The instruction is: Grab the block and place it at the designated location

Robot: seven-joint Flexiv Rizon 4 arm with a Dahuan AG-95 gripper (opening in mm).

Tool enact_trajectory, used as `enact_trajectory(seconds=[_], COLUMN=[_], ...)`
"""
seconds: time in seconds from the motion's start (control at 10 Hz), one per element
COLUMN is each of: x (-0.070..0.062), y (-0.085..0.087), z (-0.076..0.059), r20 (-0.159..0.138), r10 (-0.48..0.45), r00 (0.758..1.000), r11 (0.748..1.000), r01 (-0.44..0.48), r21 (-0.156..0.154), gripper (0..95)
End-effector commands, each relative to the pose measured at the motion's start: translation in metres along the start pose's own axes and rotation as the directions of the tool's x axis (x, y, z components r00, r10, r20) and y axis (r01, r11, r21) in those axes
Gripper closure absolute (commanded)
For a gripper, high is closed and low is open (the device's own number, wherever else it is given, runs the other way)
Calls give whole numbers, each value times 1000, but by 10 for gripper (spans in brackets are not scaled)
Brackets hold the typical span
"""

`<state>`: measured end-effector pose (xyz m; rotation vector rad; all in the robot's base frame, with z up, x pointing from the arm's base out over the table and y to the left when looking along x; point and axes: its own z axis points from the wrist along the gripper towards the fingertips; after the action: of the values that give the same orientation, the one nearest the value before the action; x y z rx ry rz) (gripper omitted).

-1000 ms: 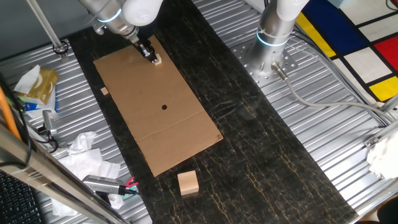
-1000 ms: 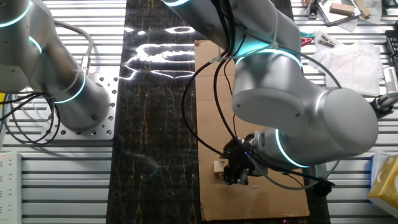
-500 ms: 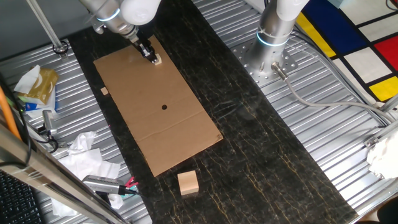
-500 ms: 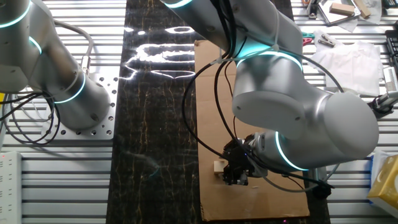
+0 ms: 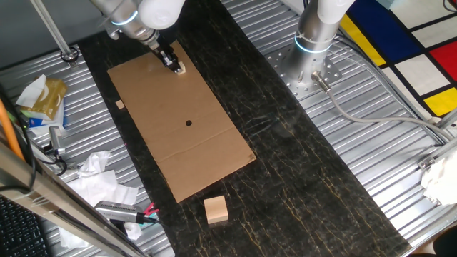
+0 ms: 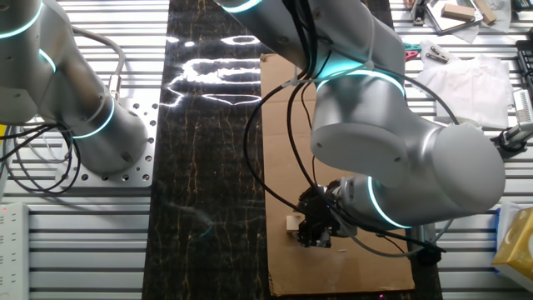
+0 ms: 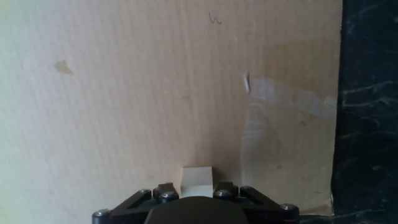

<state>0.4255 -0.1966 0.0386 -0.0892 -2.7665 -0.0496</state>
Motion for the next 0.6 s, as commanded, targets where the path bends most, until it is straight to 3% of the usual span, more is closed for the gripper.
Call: enact_trajectory(seconds=[0.1,0.4,0.5,0.6], x=[1,1,1,1], y=[0,0,0,0], z=[0,1,1,1], r20=[1,3,3,3], r10=[0,2,3,4], r00=[1000,1000,1000,1000], r11=[1000,1000,1000,1000], r01=[0,-2,-3,-4], r21=[2,6,7,7], gripper=[570,570,760,760])
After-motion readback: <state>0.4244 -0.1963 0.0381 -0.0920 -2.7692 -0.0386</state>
